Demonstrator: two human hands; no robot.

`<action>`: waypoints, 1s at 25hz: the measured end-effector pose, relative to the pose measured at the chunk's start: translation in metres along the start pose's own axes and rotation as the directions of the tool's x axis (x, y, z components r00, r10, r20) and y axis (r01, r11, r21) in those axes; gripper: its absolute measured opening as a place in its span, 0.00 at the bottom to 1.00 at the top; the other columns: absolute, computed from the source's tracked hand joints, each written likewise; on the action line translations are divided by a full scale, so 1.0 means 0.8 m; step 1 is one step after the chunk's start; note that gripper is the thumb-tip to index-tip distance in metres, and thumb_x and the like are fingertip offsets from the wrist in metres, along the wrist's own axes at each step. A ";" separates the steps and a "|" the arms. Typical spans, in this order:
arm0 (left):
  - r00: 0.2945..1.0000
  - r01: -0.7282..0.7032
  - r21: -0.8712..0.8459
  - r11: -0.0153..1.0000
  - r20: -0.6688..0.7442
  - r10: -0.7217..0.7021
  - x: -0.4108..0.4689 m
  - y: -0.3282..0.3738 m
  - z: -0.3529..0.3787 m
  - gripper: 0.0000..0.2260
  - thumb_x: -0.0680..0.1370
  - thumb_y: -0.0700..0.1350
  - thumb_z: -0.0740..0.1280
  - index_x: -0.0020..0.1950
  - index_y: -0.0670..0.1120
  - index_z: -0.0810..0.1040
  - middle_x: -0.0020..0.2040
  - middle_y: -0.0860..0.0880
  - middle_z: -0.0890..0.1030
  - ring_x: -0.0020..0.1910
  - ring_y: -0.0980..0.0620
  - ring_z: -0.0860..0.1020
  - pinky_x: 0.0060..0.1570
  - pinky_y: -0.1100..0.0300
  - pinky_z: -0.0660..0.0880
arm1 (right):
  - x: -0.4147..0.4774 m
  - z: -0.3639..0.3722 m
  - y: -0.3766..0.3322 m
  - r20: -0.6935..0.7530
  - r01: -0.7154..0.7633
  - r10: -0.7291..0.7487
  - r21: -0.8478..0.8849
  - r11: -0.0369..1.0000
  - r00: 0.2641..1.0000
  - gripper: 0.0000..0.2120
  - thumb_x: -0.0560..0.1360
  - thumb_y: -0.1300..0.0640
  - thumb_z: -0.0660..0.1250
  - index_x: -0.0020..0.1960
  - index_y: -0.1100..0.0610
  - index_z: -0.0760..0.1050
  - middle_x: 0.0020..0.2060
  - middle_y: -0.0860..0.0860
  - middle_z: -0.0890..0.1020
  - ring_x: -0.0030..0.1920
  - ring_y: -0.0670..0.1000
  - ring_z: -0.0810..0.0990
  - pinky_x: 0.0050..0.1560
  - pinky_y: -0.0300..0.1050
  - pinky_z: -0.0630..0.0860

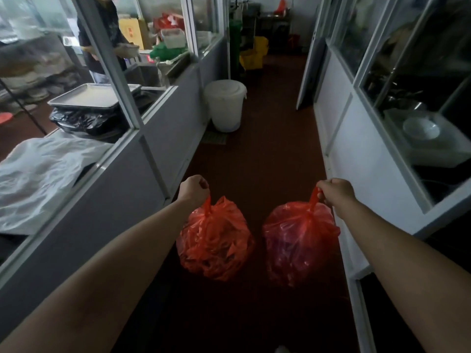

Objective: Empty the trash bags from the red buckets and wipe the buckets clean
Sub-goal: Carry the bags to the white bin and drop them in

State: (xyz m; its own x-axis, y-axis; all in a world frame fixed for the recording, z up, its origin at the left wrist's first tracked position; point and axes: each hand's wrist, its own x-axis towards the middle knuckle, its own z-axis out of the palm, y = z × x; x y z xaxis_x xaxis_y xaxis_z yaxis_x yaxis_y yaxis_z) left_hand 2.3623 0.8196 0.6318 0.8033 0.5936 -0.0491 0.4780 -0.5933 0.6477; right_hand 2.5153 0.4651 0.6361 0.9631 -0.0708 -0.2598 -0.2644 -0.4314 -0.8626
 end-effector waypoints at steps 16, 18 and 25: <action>0.975 0.189 -0.034 0.981 -0.109 -0.192 0.509 0.167 0.113 0.06 0.73 0.37 0.70 0.41 0.48 0.80 0.41 0.49 0.80 0.45 0.49 0.78 0.43 0.61 0.71 | 0.554 0.153 -0.238 0.262 -0.054 0.063 -0.040 0.998 0.963 0.06 0.72 0.63 0.66 0.37 0.58 0.75 0.29 0.53 0.77 0.27 0.49 0.75 0.28 0.42 0.69; 0.972 0.207 -0.054 0.977 -0.097 -0.212 0.583 0.169 0.127 0.06 0.73 0.37 0.71 0.42 0.48 0.79 0.41 0.50 0.79 0.45 0.50 0.78 0.42 0.61 0.71 | 0.620 0.186 -0.265 0.239 -0.057 0.063 -0.030 0.998 0.969 0.05 0.71 0.63 0.67 0.37 0.58 0.75 0.29 0.54 0.78 0.28 0.50 0.75 0.28 0.42 0.70; 0.980 0.196 -0.055 0.979 -0.006 -0.196 0.824 0.179 0.170 0.04 0.71 0.38 0.71 0.44 0.45 0.81 0.45 0.47 0.82 0.48 0.46 0.80 0.48 0.56 0.77 | 0.817 0.276 -0.365 0.100 -0.096 0.088 0.076 0.993 0.991 0.04 0.71 0.62 0.66 0.38 0.58 0.77 0.30 0.53 0.78 0.27 0.48 0.76 0.29 0.41 0.70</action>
State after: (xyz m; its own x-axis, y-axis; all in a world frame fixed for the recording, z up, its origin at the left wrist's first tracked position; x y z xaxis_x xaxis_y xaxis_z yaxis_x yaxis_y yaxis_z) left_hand 3.0084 1.0520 0.5884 0.6914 0.7020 -0.1705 0.6056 -0.4345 0.6666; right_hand 3.2104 0.7435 0.6221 0.9261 -0.0180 -0.3768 -0.3584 -0.3533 -0.8641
